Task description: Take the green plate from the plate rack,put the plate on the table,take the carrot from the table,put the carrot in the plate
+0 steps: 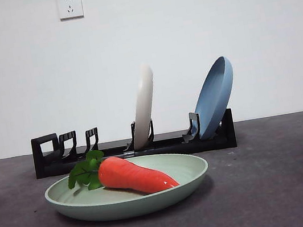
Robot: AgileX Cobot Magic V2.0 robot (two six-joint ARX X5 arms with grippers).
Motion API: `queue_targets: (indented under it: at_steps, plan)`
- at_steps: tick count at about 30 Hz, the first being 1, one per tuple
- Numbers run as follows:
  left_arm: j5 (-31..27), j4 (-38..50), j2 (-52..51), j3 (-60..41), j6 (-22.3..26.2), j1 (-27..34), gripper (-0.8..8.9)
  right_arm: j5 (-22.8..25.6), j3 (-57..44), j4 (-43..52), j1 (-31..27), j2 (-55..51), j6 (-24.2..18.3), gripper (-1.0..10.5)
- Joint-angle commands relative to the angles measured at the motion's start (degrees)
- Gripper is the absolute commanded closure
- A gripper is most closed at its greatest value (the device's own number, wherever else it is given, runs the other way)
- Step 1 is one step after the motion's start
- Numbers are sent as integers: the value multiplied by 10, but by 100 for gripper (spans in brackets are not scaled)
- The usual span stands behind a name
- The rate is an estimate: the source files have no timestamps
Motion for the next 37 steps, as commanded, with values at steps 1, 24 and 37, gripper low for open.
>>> queue_targets:
  at_steps: [1, 24, 37]
  plan:
    - [2, 11, -41, -63, -17, 13, 816, 2, 0, 2, 1, -1, 3, 946]
    - [-25, -36, -150, -218, -66, 26, 816, 2, 0, 2, 1, -1, 3, 946]
    - [-28, -36, -150, -218, -66, 26, 816, 2, 0, 2, 1, -1, 3, 946]
